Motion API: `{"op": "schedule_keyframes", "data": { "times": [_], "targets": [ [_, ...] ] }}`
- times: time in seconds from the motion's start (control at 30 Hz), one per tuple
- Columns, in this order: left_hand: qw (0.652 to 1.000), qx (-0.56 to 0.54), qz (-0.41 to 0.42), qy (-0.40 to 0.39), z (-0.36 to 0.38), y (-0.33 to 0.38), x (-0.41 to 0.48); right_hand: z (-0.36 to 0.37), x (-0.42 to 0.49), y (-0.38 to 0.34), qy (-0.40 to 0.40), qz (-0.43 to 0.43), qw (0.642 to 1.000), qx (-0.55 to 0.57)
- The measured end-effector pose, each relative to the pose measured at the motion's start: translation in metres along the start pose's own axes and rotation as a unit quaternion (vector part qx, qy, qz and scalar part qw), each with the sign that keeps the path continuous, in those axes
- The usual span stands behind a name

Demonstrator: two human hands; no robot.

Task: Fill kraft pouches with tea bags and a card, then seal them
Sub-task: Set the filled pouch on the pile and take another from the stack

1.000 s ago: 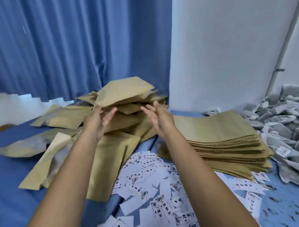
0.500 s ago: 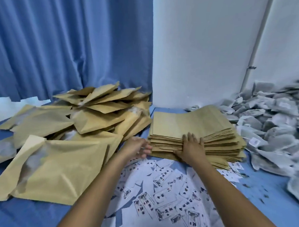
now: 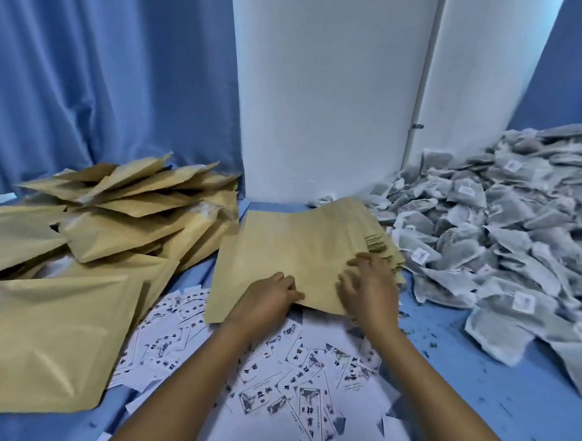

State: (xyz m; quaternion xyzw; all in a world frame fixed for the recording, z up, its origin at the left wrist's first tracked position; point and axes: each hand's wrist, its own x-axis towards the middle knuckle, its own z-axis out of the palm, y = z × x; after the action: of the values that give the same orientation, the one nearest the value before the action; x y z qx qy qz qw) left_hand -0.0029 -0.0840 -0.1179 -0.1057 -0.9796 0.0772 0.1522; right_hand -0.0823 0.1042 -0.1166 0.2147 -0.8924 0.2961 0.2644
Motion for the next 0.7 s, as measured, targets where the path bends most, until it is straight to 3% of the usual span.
{"op": "schedule_keyframes", "data": {
  "times": [0.07,0.1,0.17,0.23,0.33,0.43,0.53,0.57,0.6,0.7],
  "targets": [
    [0.997,-0.034,0.071,0.0,-0.005,0.001,-0.01,-0.017,0.007,0.024,-0.063,0.201,0.977,0.029],
    [0.994,-0.056,0.091,-0.007,-0.008,0.003,-0.014,-0.025,0.009,0.033,-0.112,0.278,0.947,0.115],
    [0.988,-0.12,0.088,-0.039,-0.015,0.014,-0.02,-0.034,0.009,0.047,-0.185,0.371,0.846,0.335],
    [0.97,-0.228,0.037,-0.071,-0.022,0.032,-0.018,-0.039,0.004,0.061,-0.207,0.396,0.768,0.459],
    [0.93,-0.364,-0.048,-0.02,-0.029,0.075,0.007,-0.038,-0.013,0.068,-0.238,0.412,0.681,0.556],
    [0.918,-0.363,-0.157,0.0,-0.021,0.122,0.042,-0.031,-0.036,0.063,-0.273,0.415,0.631,0.596],
    [0.902,-0.372,-0.221,0.008,0.007,0.157,0.058,-0.032,-0.045,0.067,-0.254,0.44,0.502,0.7],
    [0.891,-0.383,-0.243,0.014,0.017,0.162,0.057,-0.032,-0.044,0.071,-0.24,0.442,0.483,0.717],
    [0.88,-0.396,-0.263,0.022,0.027,0.164,0.056,-0.033,-0.043,0.075,-0.227,0.443,0.485,0.719],
    [0.845,-0.444,-0.297,0.032,0.04,0.163,0.06,-0.034,-0.041,0.08,-0.217,0.424,0.554,0.683]
  ]
}}
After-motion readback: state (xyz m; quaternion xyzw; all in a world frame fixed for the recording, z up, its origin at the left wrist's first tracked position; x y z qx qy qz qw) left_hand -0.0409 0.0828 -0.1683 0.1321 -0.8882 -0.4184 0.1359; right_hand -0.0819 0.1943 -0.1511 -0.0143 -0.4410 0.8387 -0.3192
